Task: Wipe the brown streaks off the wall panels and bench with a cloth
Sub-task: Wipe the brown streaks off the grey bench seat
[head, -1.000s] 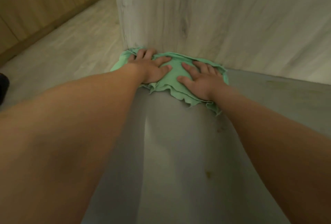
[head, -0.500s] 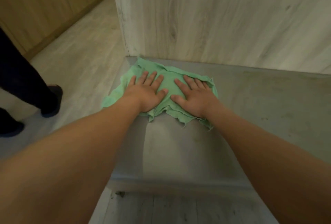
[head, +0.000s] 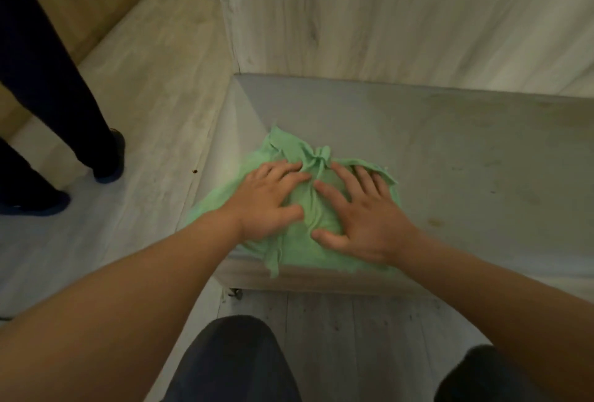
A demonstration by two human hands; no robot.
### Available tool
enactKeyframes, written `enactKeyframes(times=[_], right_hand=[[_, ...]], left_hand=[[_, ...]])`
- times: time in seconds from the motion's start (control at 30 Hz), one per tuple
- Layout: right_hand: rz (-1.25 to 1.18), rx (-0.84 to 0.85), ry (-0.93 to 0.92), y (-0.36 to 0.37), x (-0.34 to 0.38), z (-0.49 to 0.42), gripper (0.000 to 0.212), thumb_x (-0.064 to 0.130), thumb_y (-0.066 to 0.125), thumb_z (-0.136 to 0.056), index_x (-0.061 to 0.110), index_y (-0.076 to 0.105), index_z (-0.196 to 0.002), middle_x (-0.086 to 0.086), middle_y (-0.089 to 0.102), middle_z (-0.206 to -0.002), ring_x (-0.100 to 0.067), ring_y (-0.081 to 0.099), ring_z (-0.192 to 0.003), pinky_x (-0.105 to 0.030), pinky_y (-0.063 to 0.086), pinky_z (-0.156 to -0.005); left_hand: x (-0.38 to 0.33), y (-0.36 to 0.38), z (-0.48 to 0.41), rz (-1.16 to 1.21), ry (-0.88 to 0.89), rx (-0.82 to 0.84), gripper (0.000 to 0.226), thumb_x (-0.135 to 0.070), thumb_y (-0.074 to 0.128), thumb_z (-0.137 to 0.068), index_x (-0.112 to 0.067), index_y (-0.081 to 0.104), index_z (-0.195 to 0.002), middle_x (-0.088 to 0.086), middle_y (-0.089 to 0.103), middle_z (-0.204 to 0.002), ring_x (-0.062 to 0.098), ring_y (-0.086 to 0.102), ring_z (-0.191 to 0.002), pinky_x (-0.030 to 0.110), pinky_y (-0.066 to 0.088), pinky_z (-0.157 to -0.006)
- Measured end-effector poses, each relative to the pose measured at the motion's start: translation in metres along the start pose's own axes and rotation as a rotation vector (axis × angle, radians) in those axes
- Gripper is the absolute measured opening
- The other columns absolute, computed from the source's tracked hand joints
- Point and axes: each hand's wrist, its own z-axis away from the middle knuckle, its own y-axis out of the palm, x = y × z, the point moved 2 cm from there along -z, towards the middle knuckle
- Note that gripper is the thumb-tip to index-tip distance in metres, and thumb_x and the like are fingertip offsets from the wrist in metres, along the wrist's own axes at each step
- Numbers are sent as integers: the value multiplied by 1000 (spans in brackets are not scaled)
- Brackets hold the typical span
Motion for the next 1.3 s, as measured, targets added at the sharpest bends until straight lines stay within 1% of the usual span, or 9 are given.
enactKeyframes(times=[0.07,0.13,0.23,0.37,0.57,0.7,0.8,0.93,1.3], right_hand=[[-30,-10,-34,-1,11,-26,91,89,27,-82,50,6,-161,-4,-2,-174,-42,8,-157,-61,4,-125],[-71,23,-87,1,23,-55,86,89,27,-84,58,-4,-158,2,-10,-174,-38,-2,-159,-58,0,-126],[-110,38,-59,0,23,-91,78,90,29,-85,67,-2,-153,9,-12,-173,-33,-7,-159,-56,0,-127],[-154,4,15,1,14,-134,76,92,30,-82,70,4,-150,14,-6,-173,-32,-5,-159,-58,-1,-126],[-143,25,142,-1,3,-194,81,94,24,-80,64,9,-153,16,-6,-172,-34,-6,-159,-60,-2,-125],[-150,93,232,-16,3,-229,85,93,27,-81,59,4,-157,12,-12,-172,-40,-8,-157,-67,-1,-122],[-131,0,117,-20,14,-233,78,84,31,-88,61,-3,-155,8,-11,-172,-50,3,-155,-69,9,-121],[-42,8,-138,-12,14,-245,69,83,16,-82,72,-1,-149,15,-1,-172,-45,8,-155,-66,13,-122],[-2,-118,184,-13,39,-332,53,54,23,-107,51,16,-160,0,4,-170,-38,7,-153,-60,5,-122]], left_hand=[[15,-18,-17,545,-207,-146,59,-51,50,-71,-26,62,-124,-2,65,-130,19,55,-126,33,40,-105],[34,-31,-33,883,-376,-293,38,-36,59,-73,-21,65,-108,2,74,-110,14,65,-105,31,47,-94],[53,-44,-49,793,-444,-482,17,-12,56,-91,-23,63,-101,-3,75,-99,12,66,-92,30,48,-86],[84,-69,-61,497,-551,-766,18,-14,48,-92,-25,59,-101,2,68,-104,23,61,-97,34,50,-85],[111,-50,-28,347,-814,-518,17,-28,46,-100,-12,53,-102,15,61,-111,36,57,-103,40,43,-80],[96,-40,-7,580,-891,-230,59,-50,21,-111,-8,40,-147,25,45,-151,38,47,-136,40,34,-106],[90,-36,3,706,-878,-309,69,-55,8,-109,-14,28,-161,16,32,-164,31,30,-152,38,20,-121],[93,-16,-1,517,-900,-461,64,-52,7,-109,-19,48,-145,15,56,-143,35,52,-130,45,38,-108],[100,-5,-7,370,-894,-442,64,-59,3,-105,-26,49,-134,5,59,-133,32,57,-117,53,44,-102]])
